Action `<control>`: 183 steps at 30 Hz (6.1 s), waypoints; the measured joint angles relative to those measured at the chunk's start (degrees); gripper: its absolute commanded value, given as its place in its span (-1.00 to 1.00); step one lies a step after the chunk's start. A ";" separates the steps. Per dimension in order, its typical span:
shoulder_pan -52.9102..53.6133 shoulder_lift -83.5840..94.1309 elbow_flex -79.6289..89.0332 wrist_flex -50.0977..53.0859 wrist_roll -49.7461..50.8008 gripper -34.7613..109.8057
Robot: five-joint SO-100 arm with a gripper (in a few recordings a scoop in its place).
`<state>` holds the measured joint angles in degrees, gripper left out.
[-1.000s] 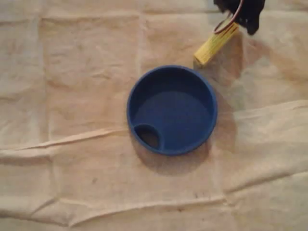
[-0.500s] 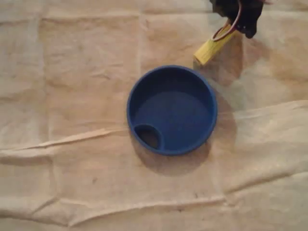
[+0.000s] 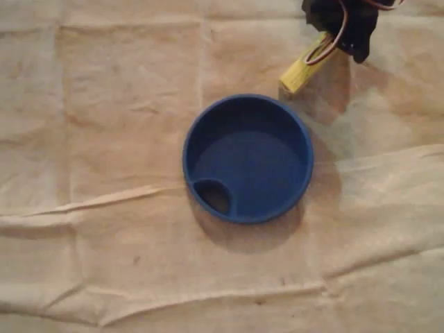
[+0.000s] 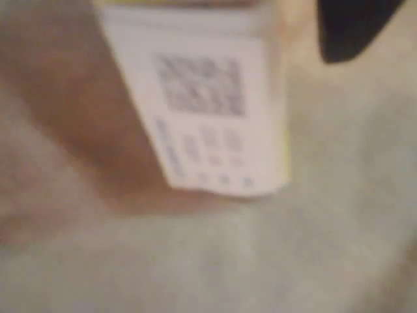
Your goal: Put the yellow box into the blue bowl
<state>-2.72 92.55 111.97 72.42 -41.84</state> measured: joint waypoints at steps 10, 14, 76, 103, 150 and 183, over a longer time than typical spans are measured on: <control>0.00 0.00 0.00 -0.62 0.00 -0.28; 0.00 0.00 0.00 -0.62 0.00 -0.32; 0.35 29.71 -1.14 14.06 0.00 -0.52; 9.58 -8.53 -51.06 18.37 3.96 -0.52; 15.12 -33.66 -75.41 19.16 7.12 -0.31; 11.87 -3.96 -75.76 28.48 7.56 -0.52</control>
<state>9.14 88.59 36.21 100.90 -34.28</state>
